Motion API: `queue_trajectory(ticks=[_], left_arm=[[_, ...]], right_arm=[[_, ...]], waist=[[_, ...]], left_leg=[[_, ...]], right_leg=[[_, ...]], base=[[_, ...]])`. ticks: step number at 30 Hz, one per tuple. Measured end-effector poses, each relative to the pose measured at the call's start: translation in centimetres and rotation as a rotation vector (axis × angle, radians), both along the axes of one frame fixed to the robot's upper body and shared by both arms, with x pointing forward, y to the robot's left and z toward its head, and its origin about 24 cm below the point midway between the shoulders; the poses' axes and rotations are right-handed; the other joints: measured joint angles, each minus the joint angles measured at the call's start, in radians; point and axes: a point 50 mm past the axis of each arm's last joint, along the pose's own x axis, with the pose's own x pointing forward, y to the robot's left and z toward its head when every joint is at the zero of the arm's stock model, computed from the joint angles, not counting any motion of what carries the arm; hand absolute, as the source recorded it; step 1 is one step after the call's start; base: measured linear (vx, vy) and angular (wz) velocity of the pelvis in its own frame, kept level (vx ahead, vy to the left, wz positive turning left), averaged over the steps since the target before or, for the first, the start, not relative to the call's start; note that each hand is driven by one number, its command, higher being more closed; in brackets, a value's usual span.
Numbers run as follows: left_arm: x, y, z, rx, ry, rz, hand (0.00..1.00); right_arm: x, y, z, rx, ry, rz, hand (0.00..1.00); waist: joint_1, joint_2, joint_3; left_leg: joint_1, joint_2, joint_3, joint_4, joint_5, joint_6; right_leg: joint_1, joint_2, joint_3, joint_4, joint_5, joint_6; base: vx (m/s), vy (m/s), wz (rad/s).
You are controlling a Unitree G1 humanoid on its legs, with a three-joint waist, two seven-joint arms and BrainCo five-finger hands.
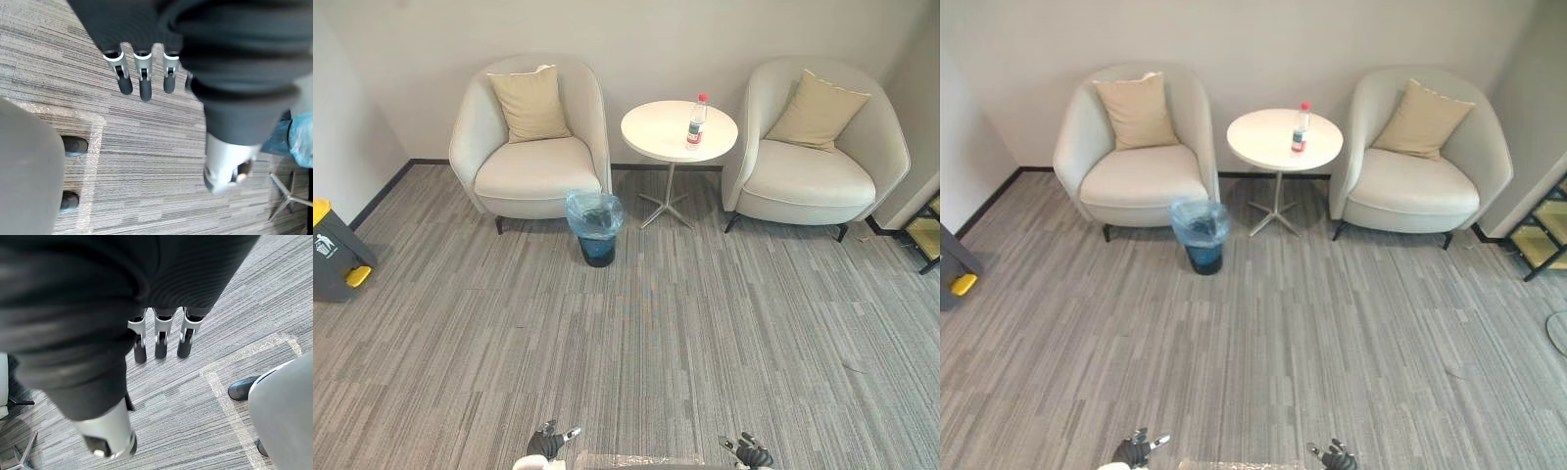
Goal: Gather rubbish on tea table into small bin, then transfer packed bag to large trash can.
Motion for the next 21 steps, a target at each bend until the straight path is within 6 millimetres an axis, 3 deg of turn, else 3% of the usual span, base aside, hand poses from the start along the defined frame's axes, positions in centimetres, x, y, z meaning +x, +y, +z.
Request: queue_trajectory(ticks=[21], left_arm=[[0.42, -0.04, -0.01, 0.006, 0.008, -0.069, 0.00]], right_arm=[[0.53, 0.54, -0.05, 0.000, 0.011, 0.077, 0.00]], waist=[[-0.002, -0.008, 0.008]], left_leg=[[0.005, -0.001, -0.004, -0.001, 0.000, 0.000]], right_leg=[[0.012, 0.000, -0.001, -0.013, 0.003, -0.004]], base=[[0.00, 0.000, 0.00]])
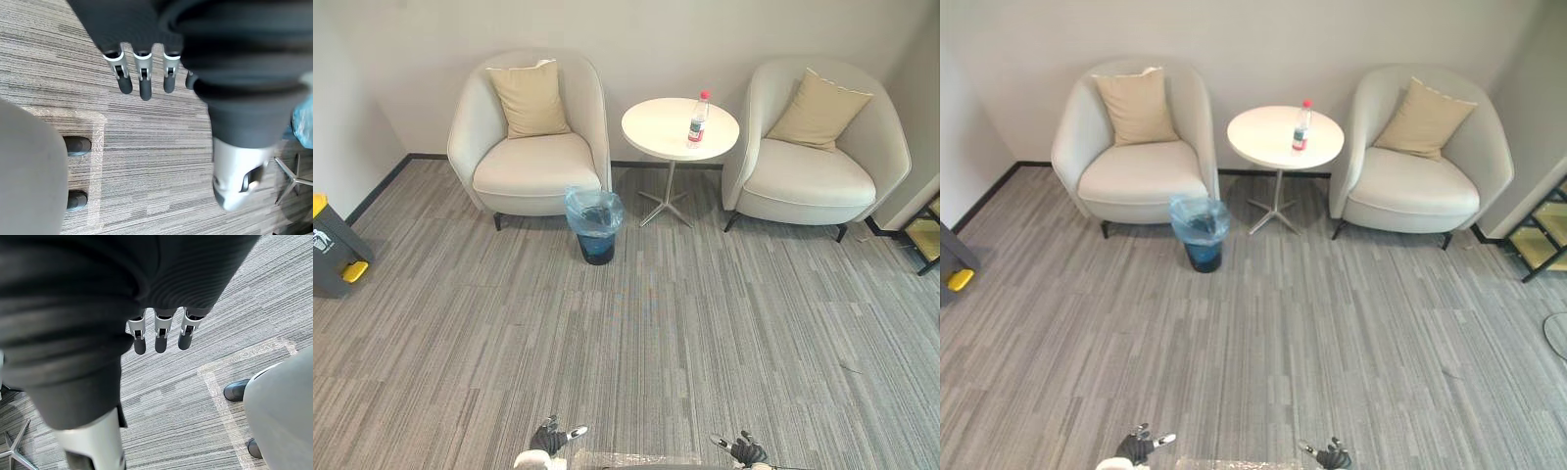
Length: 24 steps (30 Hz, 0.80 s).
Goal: Gather rubbish on tea table into small bin, then transfer packed bag to large trash can.
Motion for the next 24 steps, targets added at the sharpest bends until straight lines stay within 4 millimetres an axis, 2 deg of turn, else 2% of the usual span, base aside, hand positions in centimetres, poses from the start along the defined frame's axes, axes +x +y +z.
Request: queue_trajectory(ticks=[14, 16, 18, 19, 20, 21, 22, 23, 24], left_arm=[[0.6, -0.3, 0.1, 0.008, 0.000, -0.061, 0.00], [1.0, -0.2, 0.2, 0.010, -0.009, -0.063, 0.00], [1.5, -0.1, 0.3, 0.013, -0.021, -0.065, 0.00], [1.8, -0.1, 0.4, 0.015, -0.023, -0.066, 0.00], [1.8, -0.1, 0.4, 0.014, -0.023, -0.066, 0.00], [1.9, -0.1, 0.4, 0.015, -0.019, -0.066, 0.00], [2.3, 0.1, 0.5, 0.020, -0.031, -0.065, 0.00], [2.5, 0.1, 0.6, 0.019, -0.040, -0.058, 0.00], [3.1, 0.1, 0.9, 0.013, -0.066, -0.035, 0.00]], right_arm=[[0.5, 0.1, 0.1, 0.004, -0.009, 0.003, 0.00], [0.8, 0.0, 0.2, 0.006, -0.018, -0.001, 0.00], [1.1, 0.0, 0.3, 0.011, -0.031, -0.018, 0.00], [1.3, -0.1, 0.3, 0.011, -0.036, -0.019, 0.00], [1.3, -0.1, 0.3, 0.011, -0.037, -0.022, 0.00], [1.3, -0.1, 0.3, 0.014, -0.042, -0.035, 0.00], [1.3, -0.1, 0.3, 0.020, -0.044, -0.056, 0.00], [1.3, -0.2, 0.3, 0.020, -0.045, -0.065, 0.00], [1.3, -0.4, 0.4, 0.019, -0.048, -0.083, 0.00]], waist=[[-0.005, 0.002, 0.019], [-0.007, 0.004, 0.039], [-0.006, 0.003, 0.065], [-0.007, 0.005, 0.069], [-0.006, 0.006, 0.071], [-0.011, 0.008, 0.079], [-0.012, 0.000, 0.087], [-0.012, -0.002, 0.095], [-0.003, -0.006, 0.116]], left_leg=[[0.000, 0.004, 0.019, 0.008, -0.008, -0.011], [-0.005, 0.011, 0.040, 0.024, -0.025, -0.023], [-0.019, 0.016, 0.060, 0.093, -0.069, -0.032], [-0.058, 0.027, 0.074, 0.198, -0.127, -0.041], [-0.067, 0.032, 0.076, 0.232, -0.143, -0.045], [-0.102, 0.049, 0.093, 0.348, -0.189, -0.081], [-0.167, 0.058, 0.111, 0.500, -0.192, -0.089], [-0.192, 0.063, 0.117, 0.566, -0.190, -0.093], [-0.255, 0.081, 0.134, 0.721, -0.176, -0.110]], right_leg=[[-0.004, 0.003, 0.013, 0.005, 0.000, -0.003], [-0.020, 0.007, 0.028, 0.046, -0.020, -0.022], [-0.033, 0.009, 0.040, 0.106, -0.053, -0.027], [-0.049, 0.012, 0.049, 0.150, -0.088, -0.030], [-0.051, 0.015, 0.053, 0.162, -0.096, -0.034], [-0.046, 0.021, 0.056, 0.178, -0.120, -0.051], [-0.035, 0.019, 0.057, 0.184, -0.133, -0.062], [-0.030, 0.017, 0.059, 0.192, -0.138, -0.064], [-0.008, 0.013, 0.063, 0.220, -0.152, -0.076]], base=[[0.00, -0.001, -0.03], [-0.01, -0.024, -0.25], [0.00, -0.043, -0.30], [0.01, -0.053, -0.25], [0.04, -0.072, -0.23], [0.04, -0.109, -0.04], [0.05, -0.119, 0.01], [0.08, -0.108, -0.02], [0.14, -0.059, -0.09]])
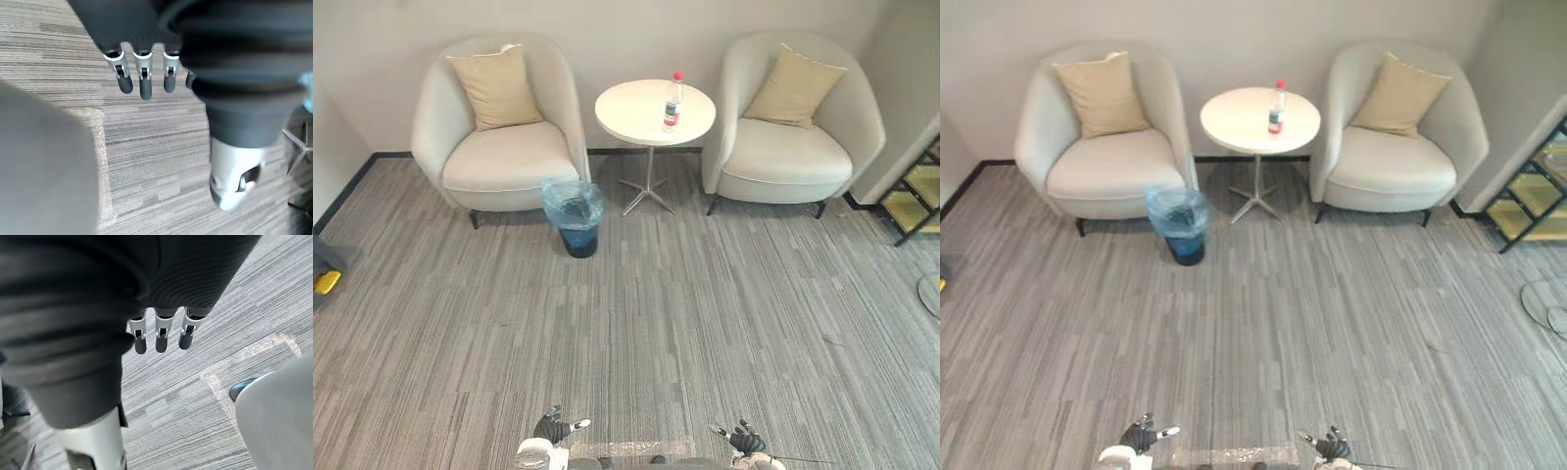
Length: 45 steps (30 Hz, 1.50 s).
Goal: Gather rubbish on tea table into small bin, then transfer packed bag to large trash can.
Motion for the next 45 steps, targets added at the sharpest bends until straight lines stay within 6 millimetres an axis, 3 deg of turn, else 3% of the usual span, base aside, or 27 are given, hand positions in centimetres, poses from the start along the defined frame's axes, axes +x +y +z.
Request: queue_trajectory(ticks=[2, 5, 8, 9, 10, 13, 15, 16, 17, 18, 19, 20, 23, 26, 27, 28, 29, 30, 32, 34, 35, 36, 38, 40, 41, 43, 45], left_arm=[[0.1, 0.0, 0.1, -0.016, -0.011, 0.042, 0.00], [0.4, 0.0, 0.2, -0.023, -0.026, 0.055, 0.00], [0.5, -0.7, 0.2, -0.027, -0.027, 0.034, 0.00], [0.7, -0.7, 0.2, -0.024, -0.030, 0.035, 0.00], [0.9, -0.4, 0.3, -0.016, -0.035, 0.034, 0.00], [0.9, 0.1, 0.4, -0.003, -0.031, 0.034, 0.00], [0.7, 0.2, 0.3, -0.003, -0.020, 0.036, 0.00], [0.4, 0.2, 0.1, -0.006, -0.007, 0.017, 0.00], [0.3, 0.2, 0.1, 0.000, 0.004, -0.001, 0.00], [0.2, 0.2, 0.0, 0.002, 0.012, -0.003, 0.00], [-0.1, 0.1, -0.1, -0.001, 0.028, -0.004, 0.00], [-0.2, 0.0, -0.2, -0.005, 0.033, -0.003, 0.00], [-0.2, 0.0, -0.2, -0.016, 0.031, 0.031, 0.00], [-0.3, -0.2, -0.3, -0.017, 0.031, 0.021, 0.00], [-0.3, 0.2, -0.2, -0.006, 0.031, 0.020, 0.00], [-0.4, -0.1, -0.3, -0.014, 0.040, 0.031, 0.00], [-0.8, -0.9, -0.5, -0.041, 0.048, 0.038, 0.00], [-0.9, -1.1, -0.6, -0.047, 0.049, 0.047, 0.00], [-1.0, -1.3, -0.6, -0.060, 0.049, 0.074, 0.00], [-0.4, -1.2, -0.3, -0.074, 0.016, 0.115, 0.00], [-0.1, -1.2, -0.2, -0.076, -0.003, 0.126, 0.00], [0.0, -1.2, -0.1, -0.077, -0.007, 0.125, 0.00], [0.3, -1.3, 0.1, -0.070, -0.025, 0.100, 0.00], [0.5, -1.3, 0.2, -0.064, -0.036, 0.079, 0.00], [0.5, -1.4, 0.2, -0.063, -0.035, 0.070, 0.00], [0.2, -1.1, 0.1, -0.057, -0.028, 0.073, 0.00], [0.3, -0.5, 0.1, -0.037, -0.023, 0.051, 0.00]], right_arm=[[0.3, -0.4, 0.1, -0.006, -0.005, -0.007, 0.00], [0.5, -0.4, 0.1, -0.003, 0.003, -0.007, 0.00], [1.1, -0.8, 0.3, -0.022, 0.000, 0.008, 0.00], [1.1, -0.7, 0.2, -0.023, 0.004, 0.017, 0.00], [1.1, -0.3, 0.2, -0.016, 0.005, 0.028, 0.00], [0.6, 0.2, 0.0, -0.006, 0.018, 0.043, 0.00], [0.4, 0.3, -0.1, -0.013, 0.031, 0.080, 0.00], [0.6, 0.5, -0.1, -0.014, 0.028, 0.102, 0.00], [0.9, 0.5, 0.0, -0.021, 0.016, 0.118, 0.00], [1.1, 0.5, 0.2, -0.022, 0.003, 0.120, 0.00], [1.5, 0.4, 0.4, -0.026, -0.019, 0.124, 0.00], [1.9, 0.2, 0.6, -0.035, -0.037, 0.132, 0.00], [2.5, 0.2, 0.8, -0.037, -0.063, 0.140, 0.00], [2.9, 0.4, 0.9, -0.035, -0.074, 0.144, 0.00], [2.7, 0.6, 0.8, -0.027, -0.061, 0.150, 0.00], [2.9, 0.3, 0.9, -0.037, -0.064, 0.154, 0.00], [2.9, -0.3, 1.0, -0.052, -0.062, 0.157, 0.00], [2.9, -0.4, 0.9, -0.053, -0.060, 0.156, 0.00], [2.7, -0.6, 0.9, -0.057, -0.051, 0.149, 0.00], [2.5, -0.7, 0.8, -0.062, -0.044, 0.156, 0.00], [2.6, -0.7, 1.0, -0.071, -0.051, 0.172, 0.00], [2.6, -0.7, 0.9, -0.071, -0.049, 0.171, 0.00], [2.9, -0.5, 1.0, -0.062, -0.056, 0.156, 0.00], [2.9, -0.4, 1.0, -0.055, -0.060, 0.145, 0.00], [2.7, -0.6, 0.9, -0.054, -0.054, 0.129, 0.00], [2.5, -0.3, 0.7, -0.052, -0.040, 0.143, 0.00], [2.3, 0.5, 0.6, -0.032, -0.033, 0.152, 0.00]], waist=[[-0.001, 0.016, 0.007], [0.008, 0.018, 0.008], [0.020, 0.042, 0.008], [0.030, 0.041, 0.009], [0.038, 0.024, 0.005], [0.038, -0.011, -0.006], [0.050, -0.017, -0.005], [0.046, -0.017, -0.004], [0.036, -0.019, 0.001], [0.033, -0.017, 0.002], [0.023, -0.014, 0.006], [0.022, 0.001, 0.017], [0.018, 0.001, 0.018], [-0.003, 0.002, 0.015], [0.001, -0.021, 0.010], [0.002, 0.002, 0.012], [0.005, 0.036, 0.004], [0.005, 0.045, 0.004], [-0.003, 0.061, -0.001], [-0.001, 0.069, 0.009], [0.009, 0.073, 0.020], [0.012, 0.072, 0.022], [0.021, 0.070, 0.022], [0.028, 0.070, 0.022], [0.038, 0.077, 0.020], [0.071, 0.065, 0.015], [0.059, 0.034, 0.005]], left_leg=[[-0.045, 0.019, 0.024, 0.088, -0.044, 0.018], [-0.103, 0.001, 0.024, -0.045, -0.045, 0.037], [-0.120, -0.026, 0.003, -0.436, 0.143, 0.010], [-0.118, -0.026, -0.003, -0.430, 0.201, 0.047], [-0.118, -0.047, 0.006, -0.400, 0.186, 0.099], [-0.105, -0.063, 0.047, -0.355, 0.122, 0.130], [-0.037, -0.072, 0.064, -0.386, 0.092, 0.146], [0.028, -0.080, 0.063, -0.418, 0.073, 0.149], [0.097, -0.089, 0.056, -0.441, 0.055, 0.151], [0.129, -0.092, 0.049, -0.451, 0.050, 0.151], [0.200, -0.093, 0.039, -0.484, 0.042, 0.150], [0.263, -0.087, 0.037, -0.531, 0.042, 0.150], [0.319, -0.062, 0.026, -0.560, 0.041, 0.150], [0.333, -0.019, -0.011, -0.564, 0.005, 0.093], [0.358, -0.029, -0.019, -0.579, -0.014, 0.066], [0.382, -0.006, -0.035, -0.578, -0.032, 0.052], [0.384, 0.026, -0.037, -0.544, -0.031, 0.050], [0.380, 0.034, -0.039, -0.522, -0.032, 0.048], [0.320, 0.054, -0.066, -0.357, -0.037, 0.040], [0.159, 0.111, -0.087, 0.051, 0.022, -0.032], [0.074, 0.155, -0.063, 0.231, 0.026, -0.039], [0.058, 0.162, -0.050, 0.252, 0.010, -0.035], [-0.024, 0.147, 0.059, 0.125, -0.044, 0.008], [-0.037, 0.097, 0.074, -0.091, -0.029, 0.017], [-0.042, 0.049, 0.054, -0.353, 0.044, 0.011], [-0.008, 0.022, 0.045, -0.453, 0.189, 0.042], [-0.007, -0.009, 0.049, -0.432, 0.177, 0.091]], right_leg=[[0.045, -0.004, 0.011, 0.004, -0.023, -0.010], [0.062, -0.024, 0.034, -0.017, -0.036, -0.007], [0.096, -0.037, 0.102, -0.093, -0.046, 0.015], [0.108, -0.041, 0.124, -0.100, -0.056, 0.026], [0.118, -0.062, 0.146, -0.095, -0.072, 0.041], [0.066, -0.087, 0.174, 0.054, -0.073, 0.044], [-0.024, -0.080, 0.197, 0.313, -0.052, 0.137], [-0.100, -0.076, 0.204, 0.522, 0.004, 0.279], [-0.163, -0.078, 0.194, 0.709, 0.025, 0.328], [-0.189, -0.086, 0.170, 0.770, 0.019, 0.316], [-0.249, -0.122, 0.091, 0.858, -0.007, 0.264], [-0.291, -0.159, 0.016, 0.846, -0.042, 0.203], [-0.365, -0.189, -0.068, 0.636, -0.069, 0.155], [-0.381, -0.154, -0.045, 0.196, 0.083, 0.143], [-0.380, -0.152, -0.016, 0.089, 0.223, 0.136], [-0.375, -0.126, -0.014, 0.121, 0.240, 0.127], [-0.363, -0.107, -0.029, 0.131, 0.197, 0.107], [-0.354, -0.101, -0.034, 0.133, 0.184, 0.101], [-0.306, -0.092, -0.058, 0.119, 0.151, 0.087], [-0.203, -0.067, -0.087, 0.080, 0.102, 0.062], [-0.134, -0.051, -0.103, 0.057, 0.086, 0.043], [-0.116, -0.049, -0.104, 0.050, 0.082, 0.042], [-0.030, -0.063, -0.109, -0.022, 0.075, 0.047], [-0.010, -0.075, -0.102, -0.044, 0.068, 0.060], [0.015, -0.073, -0.085, -0.072, 0.056, 0.073], [0.053, -0.069, -0.031, -0.114, 0.051, 0.092], [0.071, -0.097, -0.027, -0.133, 0.056, 0.114]], base=[[0.17, -0.026, -0.07], [0.22, 0.045, -0.25], [0.34, 0.151, -0.63], [0.42, 0.236, -0.71], [0.38, 0.182, -0.52], [0.53, 0.180, -0.29], [0.46, 0.156, -0.22], [0.42, 0.124, -0.12], [0.41, 0.108, -0.01], [0.40, 0.064, 0.12], [0.37, 0.034, 0.12], [0.43, 0.017, 0.12], [0.33, -0.060, 0.23], [0.35, -0.196, 0.53], [0.37, -0.257, 0.16], [0.44, -0.311, -0.01], [0.35, -0.251, -0.10], [0.32, -0.254, 0.04], [0.28, -0.235, 0.29], [0.33, -0.247, 0.46], [0.28, -0.166, 0.31], [0.27, -0.127, 0.17], [0.28, -0.073, -0.13], [0.26, 0.040, -0.20], [0.32, 0.114, -0.25], [0.46, 0.152, -0.52], [0.47, 0.105, -0.09]])
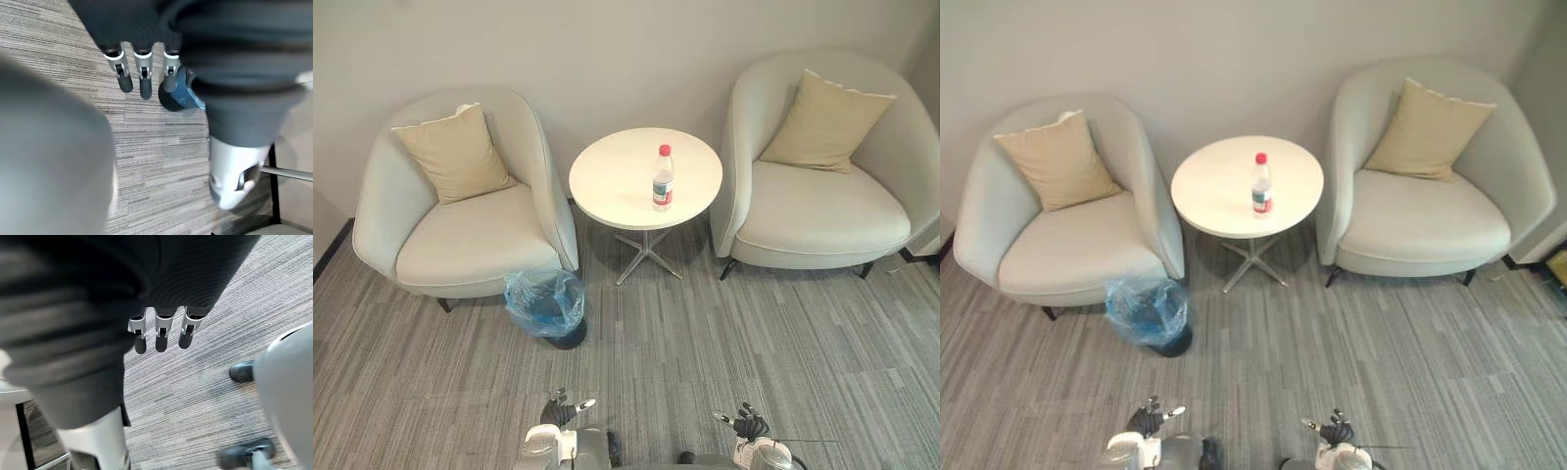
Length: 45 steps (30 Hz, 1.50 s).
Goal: Gather rubbish on tea table into small bin, then transfer packed bag to large trash can.
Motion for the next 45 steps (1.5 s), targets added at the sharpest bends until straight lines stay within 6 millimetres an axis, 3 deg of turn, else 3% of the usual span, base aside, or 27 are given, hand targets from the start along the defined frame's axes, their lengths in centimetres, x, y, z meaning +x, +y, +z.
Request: queue_trajectory(ticks=[1, 3, 5, 6, 7, 8, 9, 10, 12, 15, 16, 17, 18, 19, 20, 22, 25, 26, 29, 31, 32, 33, 34, 36, 45], left_arm=[[0.3, 0.3, 0.1, 0.007, -0.005, 0.000, 0.00], [0.1, 0.4, 0.0, 0.010, 0.005, 0.000, 0.00], [-0.3, 0.2, -0.2, 0.003, 0.026, 0.002, 0.00], [-0.6, 0.3, -0.3, 0.000, 0.038, -0.007, 0.00], [-0.7, 0.5, -0.4, 0.007, 0.048, -0.018, 0.00], [-0.8, 0.6, -0.4, 0.011, 0.056, -0.027, 0.00], [-1.0, 0.6, -0.5, 0.020, 0.076, -0.045, 0.00], [-0.9, 0.6, -0.5, 0.025, 0.076, -0.055, 0.00], [-0.9, 0.5, -0.6, 0.023, 0.078, -0.058, 0.00], [-0.8, 0.1, -0.6, 0.012, 0.072, -0.053, 0.00], [-0.8, -0.1, -0.6, 0.006, 0.069, -0.054, 0.00], [-1.0, 0.4, -0.5, 0.019, 0.072, -0.054, 0.00], [-1.1, 0.4, -0.6, 0.018, 0.077, -0.050, 0.00], [-1.2, -0.7, -0.7, -0.011, 0.079, -0.043, 0.00], [-1.2, -0.9, -0.8, -0.019, 0.076, -0.040, 0.00], [-1.2, -1.0, -0.8, -0.025, 0.078, -0.036, 0.00], [-0.7, -0.9, -0.6, -0.032, 0.054, 0.000, 0.00], [-0.3, -0.9, -0.4, -0.034, 0.033, 0.008, 0.00], [0.1, -0.9, -0.2, -0.033, 0.011, 0.007, 0.00], [0.1, -1.4, -0.2, -0.036, 0.012, -0.021, 0.00], [0.1, -1.4, -0.2, -0.036, 0.012, -0.022, 0.00], [-0.1, -0.8, -0.2, -0.016, 0.019, -0.035, 0.00], [-0.1, -0.6, -0.2, -0.009, 0.023, -0.035, 0.00], [-0.1, -0.4, -0.3, -0.005, 0.029, -0.035, 0.00], [-0.6, -0.6, -0.5, 0.001, 0.050, -0.074, 0.00]], right_arm=[[-0.1, 0.3, -0.1, 0.009, 0.004, -0.001, 0.00], [-0.2, 0.4, -0.1, 0.014, 0.008, 0.001, 0.00], [-0.3, 0.3, -0.2, 0.015, 0.014, 0.006, 0.00], [-0.1, 0.4, -0.1, 0.010, 0.006, 0.026, 0.00], [-0.2, 0.3, -0.1, 0.003, 0.007, 0.034, 0.00], [-0.2, 0.3, -0.1, 0.003, 0.009, 0.033, 0.00], [-0.7, 0.2, -0.2, 0.001, 0.019, 0.029, 0.00], [-1.2, 0.0, -0.3, 0.000, 0.025, 0.019, 0.00], [-0.8, -0.1, -0.2, 0.000, 0.013, 0.009, 0.00], [-0.1, -0.7, 0.1, -0.013, -0.005, 0.007, 0.00], [0.0, -0.8, 0.2, -0.018, -0.010, 0.009, 0.00], [-0.4, -0.4, 0.0, -0.004, 0.003, 0.004, 0.00], [-0.3, -0.5, 0.0, -0.003, -0.001, 0.003, 0.00], [0.1, -1.1, 0.2, -0.023, -0.010, 0.010, 0.00], [0.0, -1.1, 0.2, -0.023, -0.003, 0.009, 0.00], [-0.2, -1.2, 0.1, -0.025, 0.005, 0.008, 0.00], [-0.5, -1.0, 0.0, -0.021, 0.013, 0.014, 0.00], [-0.8, -1.0, -0.1, -0.023, 0.020, 0.014, 0.00], [-1.0, -1.3, -0.1, -0.017, 0.023, -0.018, 0.00], [-1.1, -1.7, -0.1, -0.020, 0.019, -0.034, 0.00], [-1.1, -1.6, -0.1, -0.019, 0.023, -0.035, 0.00], [-1.4, -1.2, -0.2, -0.006, 0.026, -0.036, 0.00], [-1.9, -0.9, -0.4, 0.003, 0.037, -0.040, 0.00], [-1.8, -0.7, -0.4, 0.005, 0.038, -0.038, 0.00], [-1.4, -0.6, -0.2, -0.021, 0.015, 0.004, 0.00]], waist=[[0.001, -0.017, 0.005], [0.003, -0.027, -0.005], [0.005, -0.014, -0.013], [0.003, -0.021, -0.011], [-0.009, -0.020, -0.005], [-0.014, -0.025, -0.005], [-0.024, -0.037, -0.009], [-0.023, -0.039, -0.009], [-0.032, -0.034, -0.010], [-0.054, -0.007, 0.002], [-0.054, 0.002, 0.006], [-0.054, -0.031, -0.004], [-0.055, -0.023, -0.001], [-0.049, 0.023, -0.008], [-0.050, 0.030, -0.010], [-0.055, 0.036, -0.007], [-0.053, 0.025, 0.003], [-0.036, 0.020, 0.011], [-0.027, 0.027, 0.013], [-0.024, 0.046, 0.008], [-0.022, 0.044, 0.004], [-0.021, 0.015, -0.011], [-0.025, -0.002, -0.018], [-0.024, -0.008, -0.019], [-0.026, -0.010, -0.038]], left_leg=[[-0.004, -0.010, 0.015, 0.038, -0.024, 0.026], [0.015, -0.024, 0.024, 0.052, -0.057, 0.037], [0.077, -0.018, 0.029, 0.015, -0.104, 0.032], [0.163, -0.027, 0.041, -0.045, -0.113, 0.037], [0.209, -0.037, 0.029, -0.064, -0.125, 0.040], [0.227, -0.041, 0.022, -0.070, -0.133, 0.039], [0.272, -0.050, 0.004, -0.077, -0.155, 0.040], [0.309, -0.051, -0.010, -0.090, -0.169, 0.037], [0.329, -0.044, -0.037, -0.104, -0.172, 0.035], [0.351, -0.001, -0.071, -0.106, -0.178, 0.023], [0.366, 0.023, -0.087, -0.105, -0.184, 0.006], [0.383, 0.014, -0.103, -0.104, -0.202, -0.029], [0.385, 0.018, -0.106, -0.103, -0.209, -0.039], [0.388, 0.058, -0.111, -0.089, -0.219, -0.054], [0.388, 0.066, -0.113, -0.071, -0.206, -0.060], [0.389, 0.076, -0.123, -0.016, -0.195, -0.067], [0.277, 0.094, -0.154, 0.284, -0.186, -0.088], [0.171, 0.133, -0.131, 0.507, -0.183, -0.138], [0.116, 0.154, -0.054, 0.463, -0.260, -0.103], [0.115, 0.114, -0.059, 0.134, -0.174, -0.085], [0.123, 0.105, -0.057, 0.119, -0.170, -0.086], [0.156, 0.071, -0.063, 0.051, -0.147, -0.073], [0.166, 0.055, -0.060, 0.022, -0.135, -0.062], [0.187, 0.038, -0.045, -0.002, -0.132, -0.057], [0.239, 0.005, -0.034, -0.087, -0.113, -0.037]], right_leg=[[0.013, -0.018, 0.011, -0.001, 0.005, 0.006], [0.011, -0.030, 0.040, 0.041, 0.008, 0.010], [-0.041, -0.024, 0.067, 0.203, -0.016, 0.047], [-0.159, -0.029, 0.100, 0.528, -0.012, 0.126], [-0.215, -0.046, 0.093, 0.677, -0.018, 0.141], [-0.228, -0.056, 0.078, 0.728, -0.028, 0.134], [-0.265, -0.097, 0.012, 0.826, -0.061, 0.103], [-0.296, -0.127, -0.049, 0.828, -0.086, 0.073], [-0.331, -0.138, -0.109, 0.726, -0.111, 0.055], [-0.353, -0.093, -0.131, 0.482, -0.084, 0.030], [-0.350, -0.051, -0.107, 0.323, -0.003, 0.016], [-0.343, -0.045, -0.054, 0.193, 0.174, 0.002], [-0.339, -0.041, -0.056, 0.201, 0.166, -0.002], [-0.335, -0.004, -0.059, 0.223, 0.165, -0.021], [-0.325, 0.003, -0.064, 0.227, 0.138, -0.032], [-0.286, 0.010, -0.077, 0.222, 0.108, -0.035], [-0.191, 0.018, -0.095, 0.160, 0.085, -0.042], [-0.141, 0.019, -0.115, 0.122, 0.079, -0.055], [-0.095, 0.017, -0.123, 0.102, 0.076, -0.054], [-0.092, 0.026, -0.105, 0.104, 0.064, -0.026], [-0.090, 0.024, -0.094, 0.103, 0.064, -0.020], [-0.094, 0.010, -0.070, 0.077, 0.070, -0.006], [-0.094, -0.004, -0.063, 0.067, 0.070, 0.004], [-0.092, -0.020, -0.048, 0.071, 0.066, 0.010], [-0.101, -0.040, -0.005, 0.079, 0.045, 0.026]], base=[[0.32, 0.084, 0.03], [0.34, 0.106, -0.13], [0.32, 0.120, -0.31], [0.27, 0.090, -0.16], [0.27, 0.075, -0.01], [0.25, 0.018, 0.40], [0.31, 0.005, 0.48], [0.25, -0.003, 0.46], [0.33, -0.060, 0.50], [0.35, -0.160, 0.49], [0.43, -0.278, 0.46], [0.36, -0.238, 0.36], [0.36, -0.223, 0.07], [0.33, -0.203, -0.15], [0.38, -0.247, -0.18], [0.26, -0.197, 0.14], [0.20, -0.164, 0.34], [0.11, -0.044, 0.21], [0.12, -0.001, 0.05], [0.12, 0.107, -0.17], [0.13, 0.090, -0.10], [0.13, 0.073, -0.06], [0.13, 0.070, -0.04], [0.11, 0.114, -0.14], [0.04, 0.039, -0.09]])
